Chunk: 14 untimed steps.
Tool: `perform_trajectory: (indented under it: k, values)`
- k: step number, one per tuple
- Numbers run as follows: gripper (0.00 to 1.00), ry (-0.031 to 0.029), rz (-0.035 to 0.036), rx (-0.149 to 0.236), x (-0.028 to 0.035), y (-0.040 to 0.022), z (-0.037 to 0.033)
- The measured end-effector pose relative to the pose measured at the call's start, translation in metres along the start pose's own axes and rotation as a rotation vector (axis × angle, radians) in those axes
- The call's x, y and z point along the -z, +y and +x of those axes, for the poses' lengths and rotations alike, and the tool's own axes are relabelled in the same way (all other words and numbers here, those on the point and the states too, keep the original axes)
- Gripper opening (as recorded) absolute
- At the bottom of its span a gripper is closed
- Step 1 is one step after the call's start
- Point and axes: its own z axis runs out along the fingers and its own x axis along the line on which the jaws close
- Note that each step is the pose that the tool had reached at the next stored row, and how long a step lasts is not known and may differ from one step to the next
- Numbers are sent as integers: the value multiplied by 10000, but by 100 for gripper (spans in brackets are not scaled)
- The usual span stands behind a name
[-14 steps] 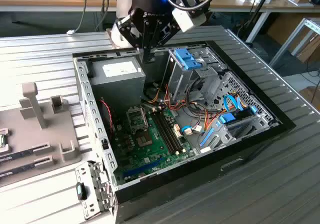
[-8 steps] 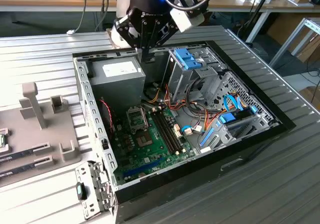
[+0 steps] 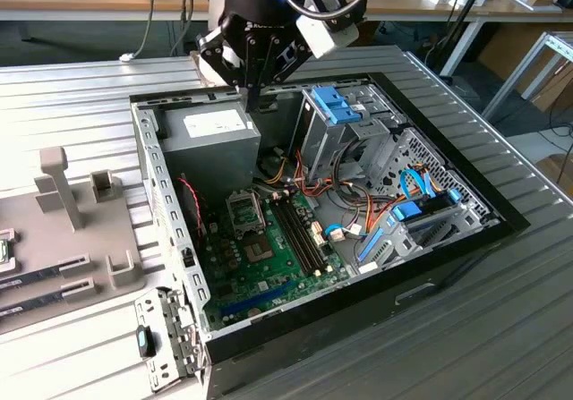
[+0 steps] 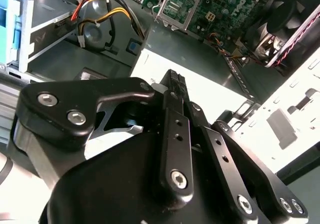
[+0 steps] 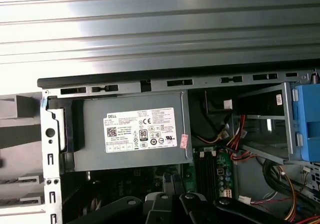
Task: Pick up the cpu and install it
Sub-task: 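Reach for the cpu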
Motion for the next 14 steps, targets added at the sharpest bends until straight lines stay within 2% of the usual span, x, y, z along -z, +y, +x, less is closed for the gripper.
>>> perform_trajectory:
  k: [14]
  values:
    - [11,0,0,1,3,-9,116]
